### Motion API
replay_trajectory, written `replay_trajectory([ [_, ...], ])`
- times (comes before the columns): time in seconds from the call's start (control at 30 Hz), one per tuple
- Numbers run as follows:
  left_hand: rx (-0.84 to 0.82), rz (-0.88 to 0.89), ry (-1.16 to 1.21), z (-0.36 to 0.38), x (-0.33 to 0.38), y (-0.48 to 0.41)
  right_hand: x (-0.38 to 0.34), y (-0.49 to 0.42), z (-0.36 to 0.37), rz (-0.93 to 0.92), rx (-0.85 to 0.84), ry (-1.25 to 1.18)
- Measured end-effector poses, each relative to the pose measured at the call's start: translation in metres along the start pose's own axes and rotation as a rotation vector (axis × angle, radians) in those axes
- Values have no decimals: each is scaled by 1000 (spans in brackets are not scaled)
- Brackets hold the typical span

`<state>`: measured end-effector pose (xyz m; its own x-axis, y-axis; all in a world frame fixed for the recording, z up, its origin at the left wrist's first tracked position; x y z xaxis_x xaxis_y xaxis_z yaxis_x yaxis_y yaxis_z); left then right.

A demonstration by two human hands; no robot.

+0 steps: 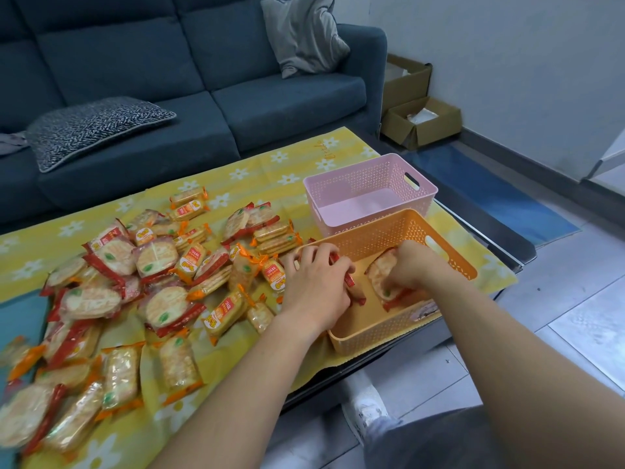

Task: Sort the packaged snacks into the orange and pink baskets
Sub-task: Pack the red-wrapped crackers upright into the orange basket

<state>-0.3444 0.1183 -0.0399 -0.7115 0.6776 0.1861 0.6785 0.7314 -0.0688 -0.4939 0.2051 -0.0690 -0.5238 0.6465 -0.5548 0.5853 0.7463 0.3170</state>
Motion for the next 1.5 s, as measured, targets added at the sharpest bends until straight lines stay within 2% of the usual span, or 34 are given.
replay_trajectory([
  [0.07, 0, -9, 10, 1, -2, -1, -8, 1, -4, -61, 58, -149],
  [0.17, 11, -25, 22, 2, -4, -1, -20, 1, -14, -195, 223, -84],
  [0.23, 26, -37, 23, 3, -5, -2, -29, 4, -9, -240, 269, -22],
  [0.37, 33, -58, 75, 1, -7, -3, -50, 4, 10, -350, 140, 122],
  [0.53, 10, -16, 25, 1, -5, -1, -46, 7, 16, -370, -103, 73],
  [0.67, -35, -12, -52, 8, -4, -4, -44, 9, 21, -369, -197, 32],
  [0.77, -76, 13, -68, 9, -5, -5, -47, 8, 16, -358, -150, 125],
  [0.87, -70, -5, 113, -6, -14, 0, -58, 10, 6, -357, 20, 179],
  [0.93, -47, -48, 227, -18, -28, 10, -76, 17, 2, -378, 120, 163],
  [1.03, 62, -119, 277, -33, -60, 27, -113, 32, 0, -464, 263, 91],
  [1.1, 129, -169, 271, -42, -88, 39, -139, 42, 8, -540, 279, 1],
  [1.33, 137, -535, 268, -60, -208, 76, -217, 56, 80, -727, 77, -48],
  [1.5, -1, -760, 369, -51, -277, 90, -253, 46, 147, -729, -143, 80],
])
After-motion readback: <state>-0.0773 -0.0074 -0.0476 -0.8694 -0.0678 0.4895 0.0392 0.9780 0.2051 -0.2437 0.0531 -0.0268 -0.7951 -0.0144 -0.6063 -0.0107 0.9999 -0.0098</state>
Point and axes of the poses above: each hand's wrist, its own y-axis away from the middle knuckle, its own z-axis out of the palm, x = y × z, the point moved 7 cm from there along -y, towards the middle knuckle, and after that the axes turned 15 degrees about -z, right-handed, at the moved point
